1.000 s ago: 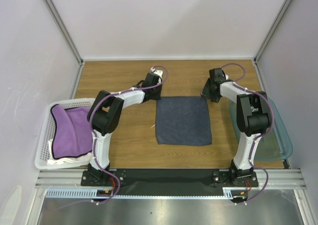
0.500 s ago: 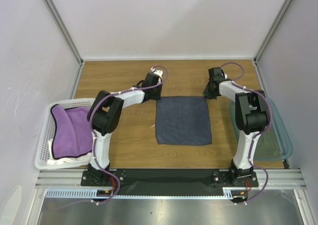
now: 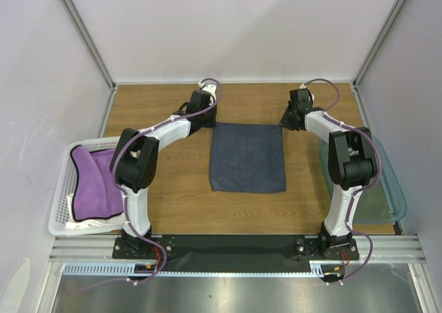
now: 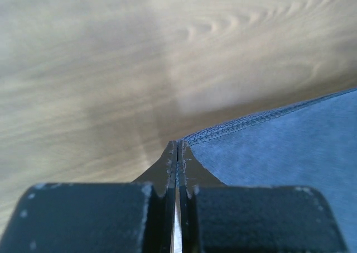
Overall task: Fold and stack the towels
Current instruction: Fold the towel
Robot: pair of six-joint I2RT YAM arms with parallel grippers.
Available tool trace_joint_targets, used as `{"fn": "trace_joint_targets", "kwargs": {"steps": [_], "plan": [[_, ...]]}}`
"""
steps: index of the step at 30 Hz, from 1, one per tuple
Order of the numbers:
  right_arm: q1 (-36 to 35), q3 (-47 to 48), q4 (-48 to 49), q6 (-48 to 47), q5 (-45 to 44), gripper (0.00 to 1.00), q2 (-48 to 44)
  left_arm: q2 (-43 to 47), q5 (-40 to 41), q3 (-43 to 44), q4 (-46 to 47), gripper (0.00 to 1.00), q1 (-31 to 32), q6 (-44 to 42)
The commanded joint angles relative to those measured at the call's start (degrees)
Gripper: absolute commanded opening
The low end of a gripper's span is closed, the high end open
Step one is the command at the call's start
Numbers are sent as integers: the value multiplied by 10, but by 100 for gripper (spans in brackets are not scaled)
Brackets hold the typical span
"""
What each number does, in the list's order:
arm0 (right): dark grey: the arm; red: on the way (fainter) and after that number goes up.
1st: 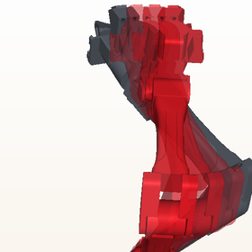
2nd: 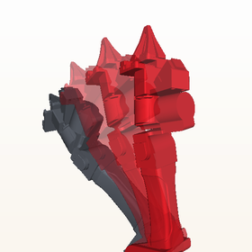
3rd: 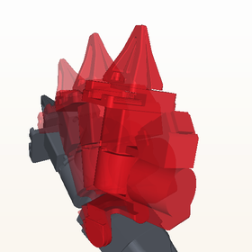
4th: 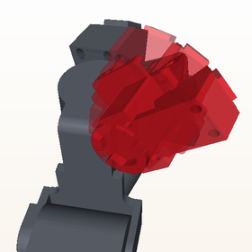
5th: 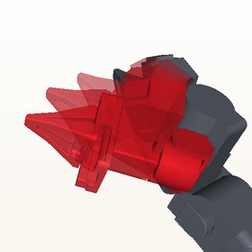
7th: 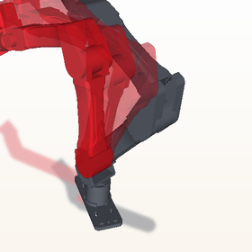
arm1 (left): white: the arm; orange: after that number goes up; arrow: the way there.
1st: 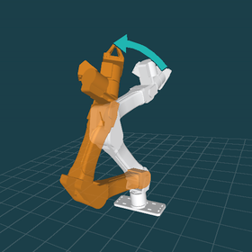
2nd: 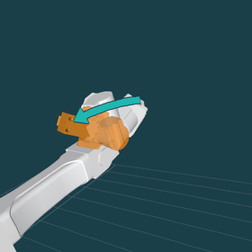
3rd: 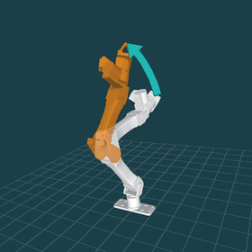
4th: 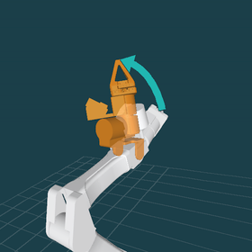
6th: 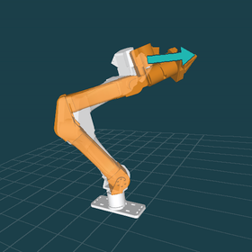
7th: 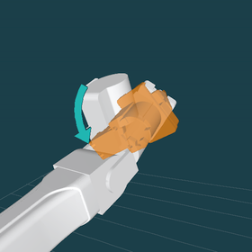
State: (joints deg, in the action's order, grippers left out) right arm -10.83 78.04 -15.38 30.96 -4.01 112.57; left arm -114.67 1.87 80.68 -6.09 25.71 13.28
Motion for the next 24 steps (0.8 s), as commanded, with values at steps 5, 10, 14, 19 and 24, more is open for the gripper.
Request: {"fn": "trace_joint_targets", "kwargs": {"steps": [5,10,14,19,24], "plan": [[-2,-1,109,-34,30,0,-33,15,-5,65,13,0,-22,-38],[-2,-4,148,-50,35,0,-26,-20,-33,102,11,0,-37,-61],[0,-12,165,-65,49,0,-36,-6,-63,86,20,0,-38,-85],[1,-49,177,-70,66,0,-70,37,-72,7,57,0,-39,-102],[2,-115,192,-71,85,0,-122,78,-77,-79,99,0,-41,-115]]}}
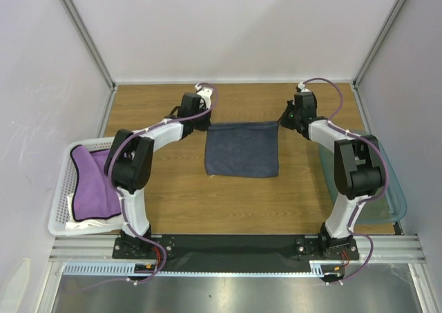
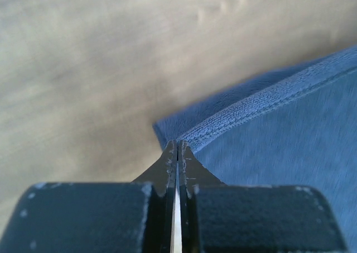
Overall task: Fold and stack the towels
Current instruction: Fold the towel
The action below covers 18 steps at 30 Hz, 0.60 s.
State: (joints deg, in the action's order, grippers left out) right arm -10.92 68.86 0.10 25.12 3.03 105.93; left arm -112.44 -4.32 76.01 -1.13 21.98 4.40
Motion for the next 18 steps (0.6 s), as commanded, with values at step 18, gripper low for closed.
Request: {"fn": "trace_joint_targets", "kwargs": {"steps": [18], "plan": [[-8,-196,-16,-4,15,0,-224,191,-10,-201,79,0,-6,36]]}}
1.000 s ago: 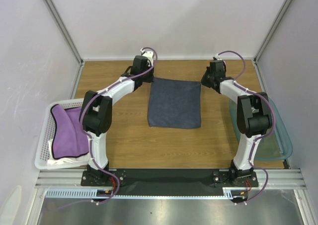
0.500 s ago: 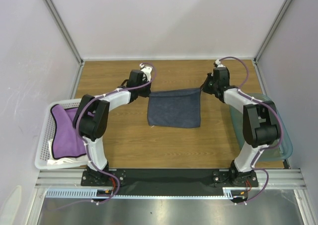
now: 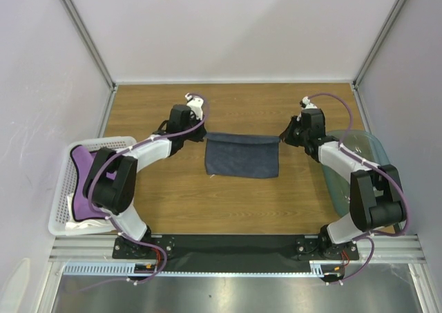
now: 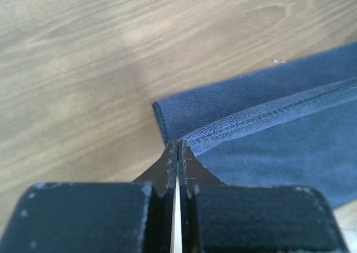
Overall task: Fold and stack the towels
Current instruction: Fold the towel
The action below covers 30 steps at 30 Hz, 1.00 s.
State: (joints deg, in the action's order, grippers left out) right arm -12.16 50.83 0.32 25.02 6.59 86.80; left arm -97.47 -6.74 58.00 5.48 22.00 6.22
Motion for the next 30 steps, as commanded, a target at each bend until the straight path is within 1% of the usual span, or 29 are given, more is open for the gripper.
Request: {"fn": "trace_joint_targets", "kwargs": {"steps": [1,6,9,12,14,21,25,30], "plan": [[4,-20,-19,-3,-18,0,-37,53,14,-25,9,0,-6,23],[-1,-40,-37,-2,-18,0,-54,97,18,-76,1,0,2,52],[-1,-53,-44,-2,-18,0,-66,120,21,-115,20,0,5,63],[-2,-60,-65,-1,-18,0,-79,133,16,-135,21,1,6,72],[-4,-70,-70,3,-21,0,-98,140,9,-144,23,0,8,78],[-4,-110,-94,4,-35,0,-143,168,31,-176,16,0,24,91],[-7,-138,-84,12,-34,0,-147,182,42,-194,18,0,40,96],[-10,-158,-85,19,-31,0,-140,175,57,-206,8,0,46,99]]}}
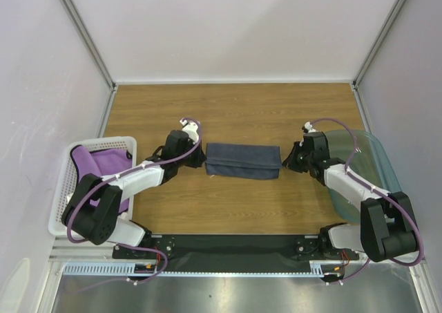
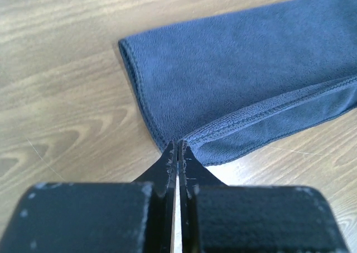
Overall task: Fold and stack the towels
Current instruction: Fold the towel
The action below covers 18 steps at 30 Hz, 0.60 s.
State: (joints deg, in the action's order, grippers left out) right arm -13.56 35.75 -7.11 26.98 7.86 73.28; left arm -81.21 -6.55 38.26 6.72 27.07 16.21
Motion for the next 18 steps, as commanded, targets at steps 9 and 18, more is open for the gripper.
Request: {"fn": "trace_joint_targets", "kwargs": {"steps": [9,18], "plan": [[-10,-23,-31,6,-43,0,-14,8,64,-20,-22,0,-1,-2],[-18,-33,-64,17,-32,1,-18,-6,85,-8,-63,4,4,11]]}}
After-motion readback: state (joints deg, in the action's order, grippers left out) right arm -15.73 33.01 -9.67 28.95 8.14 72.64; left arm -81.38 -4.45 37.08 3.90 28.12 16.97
